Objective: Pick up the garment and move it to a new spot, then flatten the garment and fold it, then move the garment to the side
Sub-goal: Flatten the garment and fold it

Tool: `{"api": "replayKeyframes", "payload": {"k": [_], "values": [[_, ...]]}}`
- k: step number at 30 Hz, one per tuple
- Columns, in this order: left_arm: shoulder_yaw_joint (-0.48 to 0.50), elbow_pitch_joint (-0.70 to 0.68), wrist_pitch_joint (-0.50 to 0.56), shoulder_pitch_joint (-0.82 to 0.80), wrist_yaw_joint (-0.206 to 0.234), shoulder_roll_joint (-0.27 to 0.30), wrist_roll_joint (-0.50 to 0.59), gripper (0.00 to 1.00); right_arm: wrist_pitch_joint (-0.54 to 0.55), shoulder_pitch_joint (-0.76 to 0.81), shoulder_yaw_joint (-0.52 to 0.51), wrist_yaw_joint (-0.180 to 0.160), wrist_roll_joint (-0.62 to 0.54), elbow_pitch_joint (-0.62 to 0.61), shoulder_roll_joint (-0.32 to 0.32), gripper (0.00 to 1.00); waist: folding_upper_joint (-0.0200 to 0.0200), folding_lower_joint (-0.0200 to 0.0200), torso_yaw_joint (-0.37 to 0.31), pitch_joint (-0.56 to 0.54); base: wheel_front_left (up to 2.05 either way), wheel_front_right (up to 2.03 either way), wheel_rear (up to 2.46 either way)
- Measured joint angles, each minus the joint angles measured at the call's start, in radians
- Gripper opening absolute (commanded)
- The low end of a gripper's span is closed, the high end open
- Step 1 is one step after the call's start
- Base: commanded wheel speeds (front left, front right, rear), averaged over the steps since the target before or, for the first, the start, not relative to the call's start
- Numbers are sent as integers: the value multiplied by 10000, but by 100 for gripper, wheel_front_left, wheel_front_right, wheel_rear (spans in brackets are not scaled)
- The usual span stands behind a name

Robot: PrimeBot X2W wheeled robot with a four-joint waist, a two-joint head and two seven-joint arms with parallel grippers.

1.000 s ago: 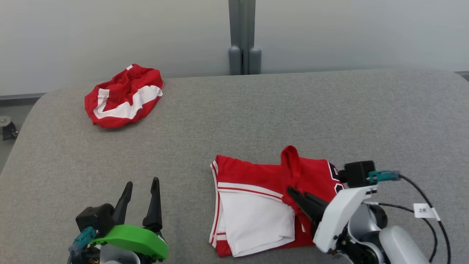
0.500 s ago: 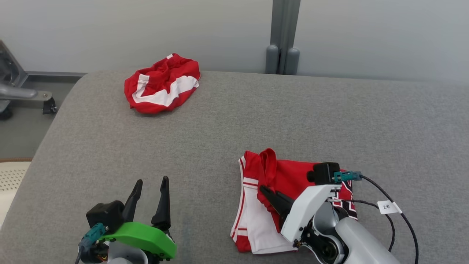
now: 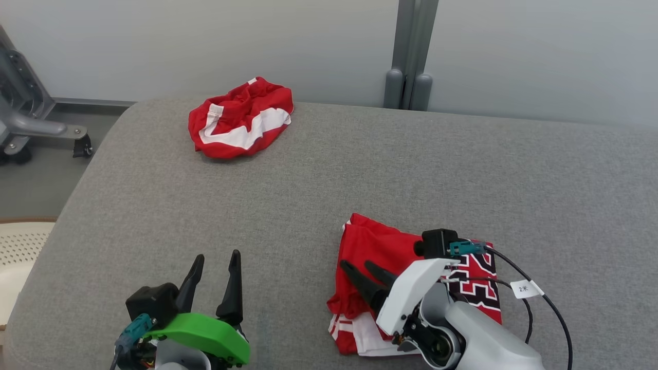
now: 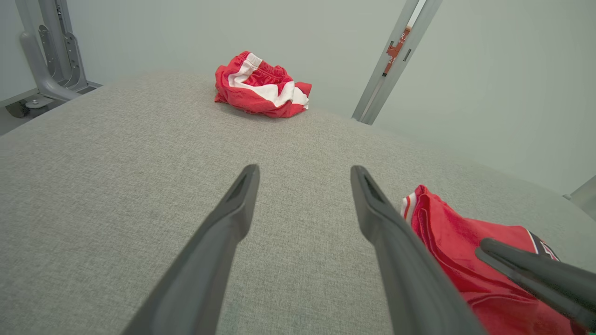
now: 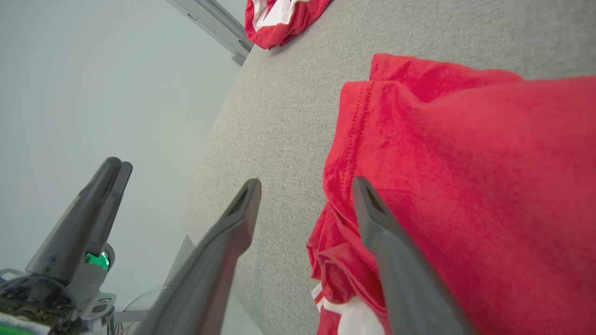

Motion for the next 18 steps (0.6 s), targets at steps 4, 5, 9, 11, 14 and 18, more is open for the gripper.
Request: {"api": "replayKeyframes", "payload": {"k": [4, 5, 9, 11, 14, 18], "values": [[2, -4, -13, 1, -2, -6, 0, 100, -510, -154, 196, 0, 226, 21, 4, 100, 0, 0, -143, -34, 0, 0, 0], [8, -8, -27, 5, -2, -10, 0, 100, -669, -196, 186, 0, 217, 36, 2, 100, 0, 0, -188, -42, 0, 0, 0], [12, -25, -36, 22, 0, -15, -4, 100, -1496, -492, 73, 0, -566, 219, -207, 100, 0, 0, -380, -63, 0, 0, 0], [10, -36, -36, 29, 0, -25, -4, 100, -1906, -582, -6, 0, -1028, 263, -474, 100, 0, 0, -471, -71, 0, 0, 0], [6, -42, -38, 32, 0, -42, -4, 100, -2299, -590, -65, 0, -1626, 326, -782, 100, 0, 0, -607, -80, 0, 0, 0], [4, -35, -40, 33, 0, -50, -6, 100, -2429, -517, -96, 0, -2132, 453, -965, 100, 0, 0, -722, -81, 0, 0, 0]]}}
